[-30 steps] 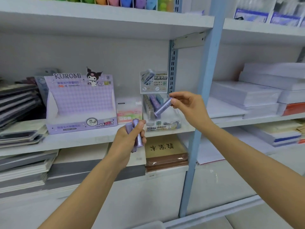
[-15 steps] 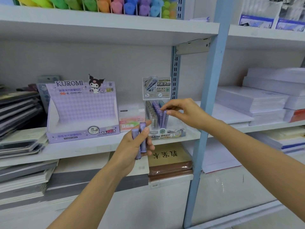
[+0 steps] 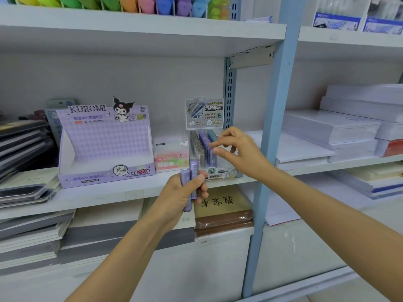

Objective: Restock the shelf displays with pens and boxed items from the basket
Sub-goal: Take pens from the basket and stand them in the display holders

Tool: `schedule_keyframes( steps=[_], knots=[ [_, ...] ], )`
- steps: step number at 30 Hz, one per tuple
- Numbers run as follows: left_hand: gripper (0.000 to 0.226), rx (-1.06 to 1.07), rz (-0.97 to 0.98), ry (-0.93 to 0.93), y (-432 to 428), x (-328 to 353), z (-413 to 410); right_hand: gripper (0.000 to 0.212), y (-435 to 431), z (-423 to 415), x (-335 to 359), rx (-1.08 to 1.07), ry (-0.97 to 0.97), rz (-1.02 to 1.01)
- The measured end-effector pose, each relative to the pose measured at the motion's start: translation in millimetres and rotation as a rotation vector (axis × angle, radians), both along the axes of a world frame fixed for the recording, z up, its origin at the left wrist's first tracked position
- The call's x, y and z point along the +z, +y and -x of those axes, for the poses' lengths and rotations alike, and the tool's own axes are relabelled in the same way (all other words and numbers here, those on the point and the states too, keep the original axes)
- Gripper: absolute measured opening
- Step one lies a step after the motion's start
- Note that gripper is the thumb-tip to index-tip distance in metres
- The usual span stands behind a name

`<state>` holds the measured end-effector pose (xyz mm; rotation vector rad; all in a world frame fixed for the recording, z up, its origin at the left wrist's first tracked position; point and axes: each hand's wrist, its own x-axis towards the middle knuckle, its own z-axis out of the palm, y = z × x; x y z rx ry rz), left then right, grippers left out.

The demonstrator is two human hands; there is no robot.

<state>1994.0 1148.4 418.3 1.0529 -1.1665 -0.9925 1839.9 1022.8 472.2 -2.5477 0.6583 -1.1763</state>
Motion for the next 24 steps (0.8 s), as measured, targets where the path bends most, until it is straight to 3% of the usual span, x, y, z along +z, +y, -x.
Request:
schedule_keyframes(
  steps=[3,8,11,16,20,24],
  knots=[
    [0.021,-0.017,0.011,-0.023,-0.4,1.8,3.9,0.023,14.3,1.0,4.0,0.112,-0.097,-0.092],
    [0.016,-0.039,0.043,-0.052,-0.1,10.1,15.7,0.023,30.5,2.3,3.9,0.314,0.012,-0.293],
    [0.026,-0.024,0.032,-0.092,2.1,13.7,21.7,0.021,29.6,9.7,5.8,0.347,-0.092,-0.402],
    [0.027,0.108,0.032,-0.021,-0.8,18.9,19.5,0.015,9.2,23.8,16.1,0.093,-0.356,-0.290],
    [0.011,0.214,0.015,-0.003,-2.7,20.4,15.2,0.016,-12.0,31.3,9.9,-0.250,-0.235,-0.129],
    [0.015,0.185,0.012,0.102,-5.1,21.5,13.9,0.018,-20.2,27.2,-2.3,-0.214,-0.189,-0.203]
  ],
)
